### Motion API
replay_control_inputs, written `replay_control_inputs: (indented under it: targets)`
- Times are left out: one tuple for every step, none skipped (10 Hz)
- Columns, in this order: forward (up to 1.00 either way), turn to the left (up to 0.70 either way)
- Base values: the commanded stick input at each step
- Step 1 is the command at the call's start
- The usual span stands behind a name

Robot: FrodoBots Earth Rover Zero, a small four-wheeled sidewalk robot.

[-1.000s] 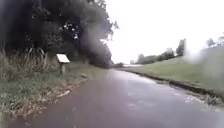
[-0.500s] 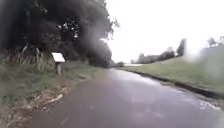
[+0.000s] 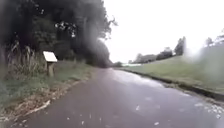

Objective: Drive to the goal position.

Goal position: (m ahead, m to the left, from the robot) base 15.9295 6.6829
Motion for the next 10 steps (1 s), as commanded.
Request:
replay_control_inputs:
  targets:
    - [0.7, 0.0]
    - [0.7, 0.0]
    - [0.7, 0.0]
    - [0.7, 0.0]
    - [0.7, 0.0]
    - [0.7, 0.0]
    - [0.7, 0.0]
    - [0.7, 0.0]
    - [0.7, 0.0]
    - [0.7, 0.0]
